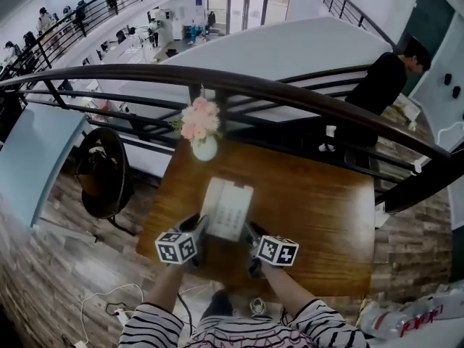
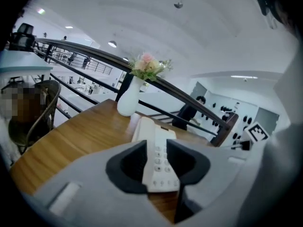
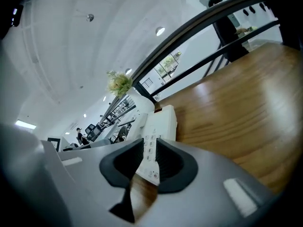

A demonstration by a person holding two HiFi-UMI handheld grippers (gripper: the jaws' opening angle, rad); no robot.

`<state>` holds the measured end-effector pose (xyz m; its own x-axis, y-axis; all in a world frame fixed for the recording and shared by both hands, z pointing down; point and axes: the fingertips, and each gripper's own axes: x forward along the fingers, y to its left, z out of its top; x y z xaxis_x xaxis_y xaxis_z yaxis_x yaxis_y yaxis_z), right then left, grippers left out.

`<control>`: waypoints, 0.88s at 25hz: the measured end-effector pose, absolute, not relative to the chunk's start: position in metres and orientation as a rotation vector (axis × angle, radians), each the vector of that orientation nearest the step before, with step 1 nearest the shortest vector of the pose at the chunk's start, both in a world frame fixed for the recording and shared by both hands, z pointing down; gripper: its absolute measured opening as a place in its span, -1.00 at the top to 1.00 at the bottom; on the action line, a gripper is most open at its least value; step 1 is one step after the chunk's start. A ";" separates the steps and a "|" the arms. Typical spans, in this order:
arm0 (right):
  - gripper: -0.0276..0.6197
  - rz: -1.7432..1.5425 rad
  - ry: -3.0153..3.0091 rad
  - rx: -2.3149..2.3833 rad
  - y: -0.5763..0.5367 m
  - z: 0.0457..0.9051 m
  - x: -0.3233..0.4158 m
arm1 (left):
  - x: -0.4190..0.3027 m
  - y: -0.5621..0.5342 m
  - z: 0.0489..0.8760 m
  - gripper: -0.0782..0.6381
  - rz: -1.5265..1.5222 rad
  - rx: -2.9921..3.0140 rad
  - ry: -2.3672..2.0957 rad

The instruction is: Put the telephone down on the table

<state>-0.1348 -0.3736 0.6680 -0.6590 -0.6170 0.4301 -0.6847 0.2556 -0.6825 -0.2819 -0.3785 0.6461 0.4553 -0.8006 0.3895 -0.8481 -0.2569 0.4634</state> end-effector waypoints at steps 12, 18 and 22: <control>0.91 1.222 -2.526 1.152 -0.297 0.631 -0.096 | -0.238 -0.290 0.611 0.78 0.068 2.073 -1.485; 0.91 1.126 -2.570 1.063 -0.260 0.621 -0.077 | -0.217 -0.248 0.599 0.78 0.043 2.062 -1.549; 0.91 1.062 -2.579 1.014 -0.236 0.621 -0.061 | -0.202 -0.222 0.593 0.78 0.039 2.059 -1.601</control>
